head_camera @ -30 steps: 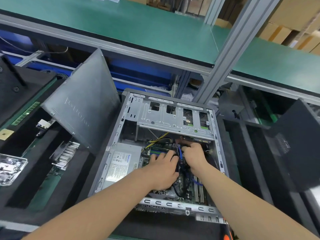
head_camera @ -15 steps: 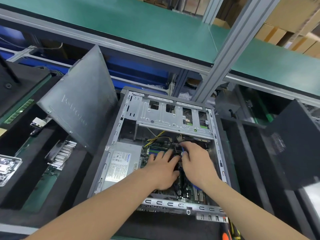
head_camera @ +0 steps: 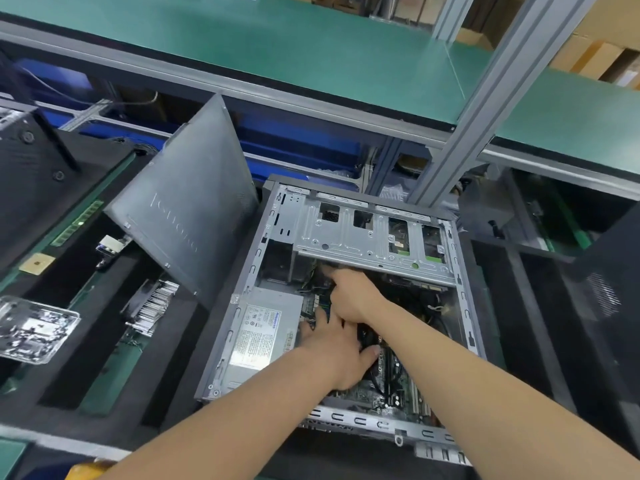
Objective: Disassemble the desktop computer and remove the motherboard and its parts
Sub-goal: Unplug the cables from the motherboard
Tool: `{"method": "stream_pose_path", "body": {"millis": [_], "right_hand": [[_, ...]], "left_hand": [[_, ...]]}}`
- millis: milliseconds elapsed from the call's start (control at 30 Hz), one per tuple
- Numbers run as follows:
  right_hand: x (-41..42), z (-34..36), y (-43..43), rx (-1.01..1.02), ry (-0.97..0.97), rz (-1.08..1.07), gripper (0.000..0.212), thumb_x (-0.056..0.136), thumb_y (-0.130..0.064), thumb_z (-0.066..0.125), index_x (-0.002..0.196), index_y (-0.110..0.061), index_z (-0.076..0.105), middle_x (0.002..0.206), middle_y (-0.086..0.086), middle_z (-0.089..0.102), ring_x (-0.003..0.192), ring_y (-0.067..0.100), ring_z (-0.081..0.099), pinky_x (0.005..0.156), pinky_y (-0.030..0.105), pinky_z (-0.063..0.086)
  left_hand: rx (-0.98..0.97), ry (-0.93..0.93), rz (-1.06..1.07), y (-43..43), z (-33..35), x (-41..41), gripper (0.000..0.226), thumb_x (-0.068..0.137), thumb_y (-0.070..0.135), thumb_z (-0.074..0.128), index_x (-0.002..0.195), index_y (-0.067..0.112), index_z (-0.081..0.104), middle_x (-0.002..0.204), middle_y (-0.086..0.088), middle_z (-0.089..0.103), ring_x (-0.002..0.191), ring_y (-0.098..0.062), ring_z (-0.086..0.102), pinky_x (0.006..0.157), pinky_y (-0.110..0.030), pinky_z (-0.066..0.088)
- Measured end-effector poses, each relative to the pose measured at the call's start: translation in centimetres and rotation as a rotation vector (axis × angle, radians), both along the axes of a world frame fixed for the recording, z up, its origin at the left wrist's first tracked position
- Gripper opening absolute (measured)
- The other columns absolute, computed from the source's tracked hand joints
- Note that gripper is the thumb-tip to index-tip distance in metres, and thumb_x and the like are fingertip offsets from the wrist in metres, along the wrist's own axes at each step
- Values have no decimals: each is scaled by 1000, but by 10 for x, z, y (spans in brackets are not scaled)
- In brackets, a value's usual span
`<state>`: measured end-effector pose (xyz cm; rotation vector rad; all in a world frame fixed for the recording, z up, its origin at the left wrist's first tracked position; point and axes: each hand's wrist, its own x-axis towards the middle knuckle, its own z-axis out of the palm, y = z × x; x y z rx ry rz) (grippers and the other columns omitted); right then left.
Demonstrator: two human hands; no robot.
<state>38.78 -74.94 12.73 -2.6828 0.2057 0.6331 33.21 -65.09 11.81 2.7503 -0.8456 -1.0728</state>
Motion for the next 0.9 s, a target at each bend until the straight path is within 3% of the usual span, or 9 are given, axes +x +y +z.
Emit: {"method": "stream_pose_path", "body": {"millis": [67,167,233,300,467,567,700,800,900], "right_hand": [[9,-2,0,80,16,8,67,100,2,38,160,-27,33,146,5,50,129,31,54,98,30,48],[19,-10,0,27,-33,-47,47,105,-8,39,150,-12,48,142,16,57,131,36,54,107,42,45],[19,-18,0,-15,-15,-99,35,106,-17,40,135,-8,58,130,17,63,122,35,60,93,37,48],[19,-24,-3,-31,58,-84,33,106,-29,42,125,-8,60,119,15,67,105,31,63,79,31,43],[27,-30,-8,-86,115,31,45,104,-52,42,130,-18,57,117,12,71,89,23,54,74,31,38],[35,-31,-3,-117,166,89,40,106,-48,40,134,-22,51,121,10,68,92,23,53,78,32,38],[42,-30,3,-105,199,102,26,108,-30,40,124,-16,56,128,13,63,98,26,54,81,32,40],[41,-30,6,-72,260,44,29,107,-14,38,125,-4,59,132,15,60,115,31,58,93,35,46],[40,-32,8,-47,214,21,26,106,-18,40,121,-6,57,127,15,61,114,31,58,97,39,48]], "left_hand": [[-26,10,42,-1,1,0,87,102,71,20,164,18,-9,169,-16,-19,155,-45,-11,123,-62,4],[-95,-9,153,1,4,2,86,99,71,33,163,21,6,164,-17,-12,150,-51,3,122,-60,13],[-113,-1,194,2,5,4,85,98,70,38,160,16,17,162,-22,-9,146,-51,14,121,-57,20],[-83,33,184,1,5,6,87,99,70,36,163,16,11,164,-28,-19,150,-52,10,123,-58,17],[-43,30,168,-4,3,9,88,101,69,31,163,11,7,162,-36,-21,151,-54,2,124,-59,11],[-24,-4,168,-4,4,7,82,101,66,34,159,10,18,160,-43,-7,149,-55,13,122,-57,18],[-55,-19,188,-5,10,7,73,100,63,39,152,11,33,150,-42,29,136,-50,37,109,-52,36],[-31,-9,177,-6,13,8,73,101,62,37,151,9,34,149,-39,33,136,-50,36,107,-51,37],[1,-12,144,-6,15,10,73,102,62,33,149,6,38,148,-38,38,140,-53,32,108,-52,37]]}}
